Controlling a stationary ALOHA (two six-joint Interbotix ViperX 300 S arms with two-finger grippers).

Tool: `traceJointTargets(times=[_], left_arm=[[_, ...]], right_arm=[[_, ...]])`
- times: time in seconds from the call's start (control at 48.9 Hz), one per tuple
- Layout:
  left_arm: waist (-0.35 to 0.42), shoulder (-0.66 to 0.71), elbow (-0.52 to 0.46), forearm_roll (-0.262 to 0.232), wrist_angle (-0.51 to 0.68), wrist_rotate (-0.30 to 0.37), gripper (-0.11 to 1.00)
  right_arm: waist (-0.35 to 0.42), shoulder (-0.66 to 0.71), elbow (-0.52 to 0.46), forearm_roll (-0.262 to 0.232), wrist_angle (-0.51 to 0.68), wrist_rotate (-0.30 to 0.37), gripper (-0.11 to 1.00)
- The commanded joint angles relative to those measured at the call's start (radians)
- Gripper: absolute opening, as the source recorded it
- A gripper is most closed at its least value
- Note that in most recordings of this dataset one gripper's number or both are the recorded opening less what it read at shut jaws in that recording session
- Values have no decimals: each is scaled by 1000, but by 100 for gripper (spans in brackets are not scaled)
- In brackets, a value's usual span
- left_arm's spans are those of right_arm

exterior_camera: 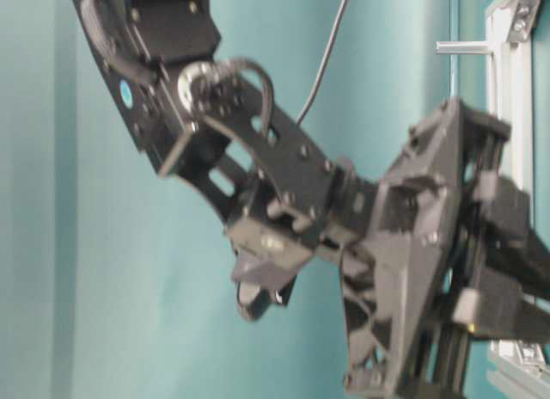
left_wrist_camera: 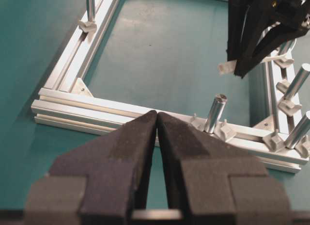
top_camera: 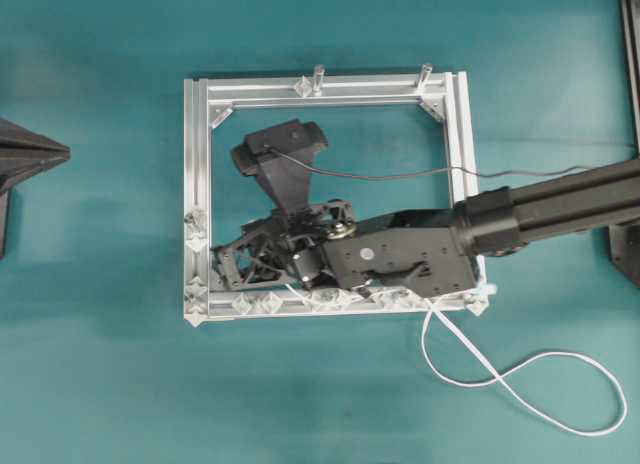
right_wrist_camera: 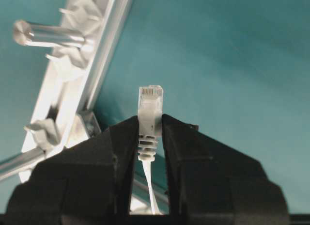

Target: Move the cable alternately left and right between 8 closely spaced pins so it hooks onto each one.

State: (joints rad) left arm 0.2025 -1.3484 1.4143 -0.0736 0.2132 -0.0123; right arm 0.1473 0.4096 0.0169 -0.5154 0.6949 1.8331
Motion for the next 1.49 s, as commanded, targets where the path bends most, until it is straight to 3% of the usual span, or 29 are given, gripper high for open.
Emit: traceJointTargets(times=[0.0, 0.286, 1.473], left_arm=[[-3, 8, -12, 5, -9, -9, 13], [-3, 8, -11, 3, -9, -9, 13], [-2, 8, -11, 3, -9, -9, 13]], right_arm=[[-8, -6, -55, -5, -5, -26, 18], [-17, 34, -123, -5, -5, -61, 18], [80, 37, -137, 23, -51, -52, 18]])
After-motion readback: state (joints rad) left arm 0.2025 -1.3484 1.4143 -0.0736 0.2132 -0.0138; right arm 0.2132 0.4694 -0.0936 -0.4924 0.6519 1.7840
